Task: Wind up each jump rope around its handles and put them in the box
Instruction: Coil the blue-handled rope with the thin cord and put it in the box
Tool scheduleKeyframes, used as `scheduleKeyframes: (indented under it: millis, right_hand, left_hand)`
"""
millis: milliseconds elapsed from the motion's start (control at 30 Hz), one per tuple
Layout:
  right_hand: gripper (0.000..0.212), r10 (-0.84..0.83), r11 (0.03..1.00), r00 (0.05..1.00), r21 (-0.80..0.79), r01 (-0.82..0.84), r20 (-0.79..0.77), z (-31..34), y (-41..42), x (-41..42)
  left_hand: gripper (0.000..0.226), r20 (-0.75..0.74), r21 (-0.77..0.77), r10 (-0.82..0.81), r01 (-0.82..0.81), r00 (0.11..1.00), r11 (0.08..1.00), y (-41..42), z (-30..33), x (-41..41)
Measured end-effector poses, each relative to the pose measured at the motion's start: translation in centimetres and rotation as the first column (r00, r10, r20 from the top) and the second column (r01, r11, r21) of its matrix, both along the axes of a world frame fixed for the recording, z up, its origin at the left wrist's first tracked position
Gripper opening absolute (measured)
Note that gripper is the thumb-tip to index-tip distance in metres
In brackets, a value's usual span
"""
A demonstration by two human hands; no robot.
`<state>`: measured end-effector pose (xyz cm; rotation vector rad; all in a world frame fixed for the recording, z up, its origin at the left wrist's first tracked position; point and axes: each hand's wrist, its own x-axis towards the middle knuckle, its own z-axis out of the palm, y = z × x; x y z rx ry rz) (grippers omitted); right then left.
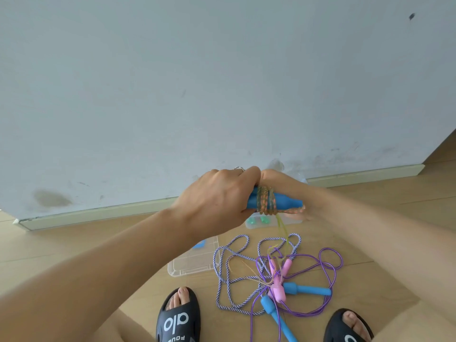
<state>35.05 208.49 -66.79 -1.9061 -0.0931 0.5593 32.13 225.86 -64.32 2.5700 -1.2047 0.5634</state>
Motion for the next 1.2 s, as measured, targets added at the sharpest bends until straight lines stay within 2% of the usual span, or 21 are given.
scheduleKeyframes:
  millis: [100, 167, 233, 367, 467, 533, 667, 767, 833, 900, 967, 1033, 1100, 1200]
  right_hand:
    - [0.029, 0.022, 0.994, 0.998, 0.108, -0.015, -0.063, -1.2, -0.6, -0.7]
    - [0.025, 0.021, 0.983, 0.993, 0.184, 0.001, -0.116, -1.6, -0.6, -1.7]
    - [0.029, -0.023, 0.978, 0.988, 0.202, 0.054, -0.153, -1.5, 0.0, -2.5]
    - [0.030, -0.159, 0.955, 0.947, 0.202, 0.219, -0.278, -0.4, 1.0, -3.1]
    - [0.031, -0.207, 0.894, 0.896, 0.296, 0.336, -0.393, -0.6, 1.5, -3.5]
    - [0.029, -0.245, 0.851, 0.876, 0.341, 0.400, -0.415, -0.7, 1.8, -3.9]
    - [0.024, -0.325, 0.774, 0.866, 0.419, 0.474, -0.380, -0.3, 1.9, -3.9]
    - [0.023, -0.286, 0.722, 0.883, 0.522, 0.454, -0.372, 0.7, 1.8, -4.1]
    - [0.024, -0.207, 0.724, 0.907, 0.566, 0.394, -0.367, 1.4, 1.4, -4.1]
    - [0.043, -0.148, 0.740, 0.909, 0.566, 0.364, -0.390, 1.7, 0.7, -3.8]
    - [0.060, -0.186, 0.734, 0.884, 0.538, 0.416, -0.430, 1.7, 0.5, -3.4]
    - [0.050, -0.292, 0.696, 0.847, 0.509, 0.507, -0.444, 1.3, 0.7, -3.4]
    - [0.036, -0.374, 0.672, 0.827, 0.492, 0.554, -0.420, 1.0, 0.9, -3.4]
    - [0.026, -0.441, 0.695, 0.832, 0.459, 0.553, -0.336, 1.1, 1.0, -3.3]
  left_hand:
    - [0.028, -0.056, -0.051, 0.016, -0.019, 0.998, 0.999, -0.7, 0.3, -0.2]
    - [0.038, -0.172, -0.078, 0.048, -0.062, 0.984, 0.995, -1.2, 0.5, -0.5]
    - [0.041, -0.263, -0.118, 0.076, -0.111, 0.962, 0.987, -1.4, 0.5, -0.4]
    - [0.033, -0.308, -0.096, 0.195, -0.235, 0.931, 0.967, -1.0, 0.1, 1.1]
    - [0.025, -0.282, 0.012, 0.309, -0.319, 0.908, 0.948, -0.9, -0.3, 2.0]
    - [0.022, -0.264, 0.061, 0.355, -0.352, 0.897, 0.934, -1.0, -0.6, 2.2]
    - [0.018, -0.258, 0.119, 0.430, -0.414, 0.865, 0.903, -1.3, -1.0, 2.6]
    - [0.020, -0.243, 0.149, 0.471, -0.447, 0.848, 0.882, -1.4, -1.0, 2.9]
    - [0.023, -0.190, 0.172, 0.483, -0.456, 0.854, 0.873, -1.4, -0.9, 3.0]
    - [0.028, -0.098, 0.214, 0.482, -0.455, 0.871, 0.865, -1.6, -0.8, 3.1]
    - [0.033, 0.007, 0.254, 0.463, -0.450, 0.886, 0.856, -1.9, -0.9, 2.8]
    - [0.035, 0.058, 0.264, 0.436, -0.435, 0.898, 0.861, -2.3, -1.0, 2.5]
    - [0.034, 0.007, 0.215, 0.428, -0.419, 0.904, 0.882, -2.5, -1.2, 2.3]
    - [0.029, -0.252, 0.034, 0.382, -0.387, 0.889, 0.922, -2.2, -1.0, 1.8]
